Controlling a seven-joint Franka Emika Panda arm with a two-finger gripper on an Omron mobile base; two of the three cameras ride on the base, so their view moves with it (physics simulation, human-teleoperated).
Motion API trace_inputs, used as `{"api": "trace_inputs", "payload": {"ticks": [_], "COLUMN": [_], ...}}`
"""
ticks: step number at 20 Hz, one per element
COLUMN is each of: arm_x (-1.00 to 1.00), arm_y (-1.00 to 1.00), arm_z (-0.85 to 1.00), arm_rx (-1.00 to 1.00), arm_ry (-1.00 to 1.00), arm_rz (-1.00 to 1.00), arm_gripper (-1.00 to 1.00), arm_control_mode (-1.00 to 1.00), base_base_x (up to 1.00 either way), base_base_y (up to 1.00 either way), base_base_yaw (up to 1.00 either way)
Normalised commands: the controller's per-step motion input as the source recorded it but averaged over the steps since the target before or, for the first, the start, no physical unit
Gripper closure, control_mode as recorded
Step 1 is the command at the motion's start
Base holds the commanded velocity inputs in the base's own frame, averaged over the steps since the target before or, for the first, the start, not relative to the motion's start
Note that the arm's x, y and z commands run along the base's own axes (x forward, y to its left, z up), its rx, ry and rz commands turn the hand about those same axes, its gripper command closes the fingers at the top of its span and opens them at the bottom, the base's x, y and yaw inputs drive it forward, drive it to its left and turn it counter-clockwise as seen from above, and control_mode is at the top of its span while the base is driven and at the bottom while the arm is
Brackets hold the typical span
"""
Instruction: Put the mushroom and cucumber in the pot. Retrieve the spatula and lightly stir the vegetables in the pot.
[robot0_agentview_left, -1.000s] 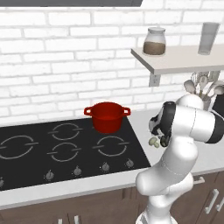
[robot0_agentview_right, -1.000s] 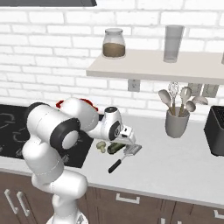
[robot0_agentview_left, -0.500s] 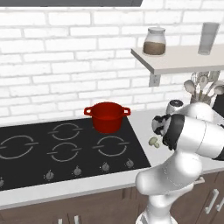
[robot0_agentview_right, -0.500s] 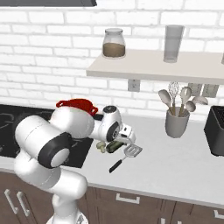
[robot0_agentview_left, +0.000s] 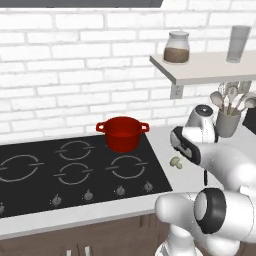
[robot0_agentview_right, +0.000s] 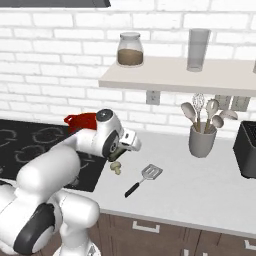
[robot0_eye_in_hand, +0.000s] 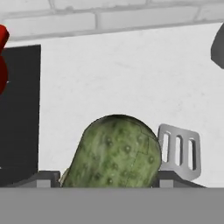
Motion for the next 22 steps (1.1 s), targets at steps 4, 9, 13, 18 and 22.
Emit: {"api": "trace_inputs", "payload": {"ticks": [4,9,13,18,22], "arm_x": [0.0,0.05,0.13,0.46,0.62], "arm_y": [0.79,0.78,0.71,0.51,0.46], "arm_z": [0.97,0.95,0.54,0.06,-0.1], "arm_rx": [0.0,0.0,0.0,-0.04,-0.09], "arm_ry": [-0.02,0.0,-0.04,-0.1,-0.09], "arm_rz": [0.04,0.05,0.06,0.02,0.0], "arm_gripper": [1.0,1.0,1.0,1.0,1.0], "arm_control_mode": [-1.0,-1.0,-1.0,-1.0,-1.0], "base_base_x": [0.0,0.0,0.0,0.0,0.0], "base_base_y": [0.0,0.0,0.0,0.0,0.0], "base_base_yaw": [0.0,0.0,0.0,0.0,0.0]}}
